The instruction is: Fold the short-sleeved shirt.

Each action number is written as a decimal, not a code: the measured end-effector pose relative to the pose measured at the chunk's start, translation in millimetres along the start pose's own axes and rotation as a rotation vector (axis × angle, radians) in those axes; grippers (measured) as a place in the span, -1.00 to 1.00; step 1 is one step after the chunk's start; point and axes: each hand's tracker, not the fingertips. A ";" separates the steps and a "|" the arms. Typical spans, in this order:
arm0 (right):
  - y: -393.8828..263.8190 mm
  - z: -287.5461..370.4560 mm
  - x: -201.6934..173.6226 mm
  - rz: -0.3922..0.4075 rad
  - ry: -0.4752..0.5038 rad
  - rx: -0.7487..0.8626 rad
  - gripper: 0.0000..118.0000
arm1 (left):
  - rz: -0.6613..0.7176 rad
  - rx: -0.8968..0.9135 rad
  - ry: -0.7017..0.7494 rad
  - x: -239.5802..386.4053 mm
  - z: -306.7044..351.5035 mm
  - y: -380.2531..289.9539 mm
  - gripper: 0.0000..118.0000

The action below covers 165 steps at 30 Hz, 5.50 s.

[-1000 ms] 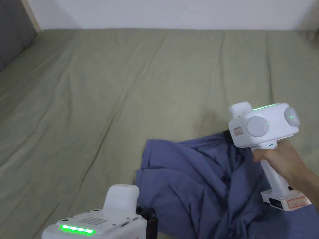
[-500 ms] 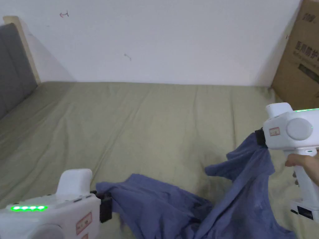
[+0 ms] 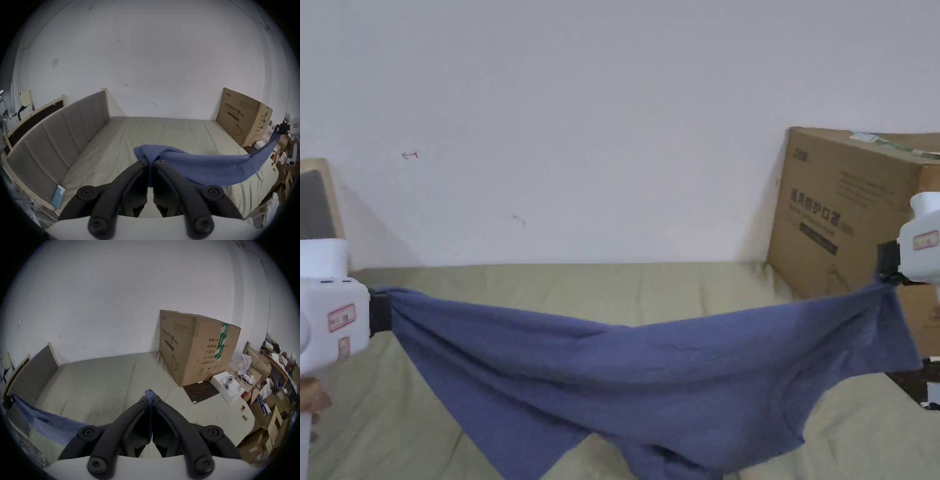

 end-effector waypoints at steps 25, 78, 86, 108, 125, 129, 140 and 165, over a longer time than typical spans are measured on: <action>134.6 -97.3 -109.0 -0.067 0.092 0.169 -1.00 | -0.005 0.217 0.180 -71.9 -109.7 178.2 -0.95; -313.6 -53.6 -52.4 -0.107 0.078 -0.397 0.08 | 0.106 -0.329 0.054 -102.0 40.8 -248.2 0.63; -319.3 -28.8 -48.8 -0.117 0.104 -0.355 -1.00 | 0.059 -0.283 -0.116 -52.1 43.9 -235.5 -1.00; -348.1 -123.2 -43.2 -0.085 0.149 -0.542 0.06 | -0.033 -0.399 -0.218 18.5 -39.0 -235.3 -1.00; -275.6 -93.0 -58.5 -0.037 0.190 -0.406 -0.96 | -0.030 -0.402 -0.174 8.4 -101.0 -203.3 -1.00; -268.0 -110.7 -73.9 0.006 0.189 -0.410 -0.96 | -0.016 -0.398 -0.172 7.4 -141.2 -180.8 -0.74; -285.4 -116.9 -59.2 -0.074 0.181 -0.478 -0.96 | 0.021 -0.502 -0.108 6.5 -294.6 -178.1 0.81; -228.0 -97.0 -74.5 -0.130 0.240 -0.379 -0.96 | -0.099 -0.279 -0.035 -11.0 -185.0 -58.3 -0.98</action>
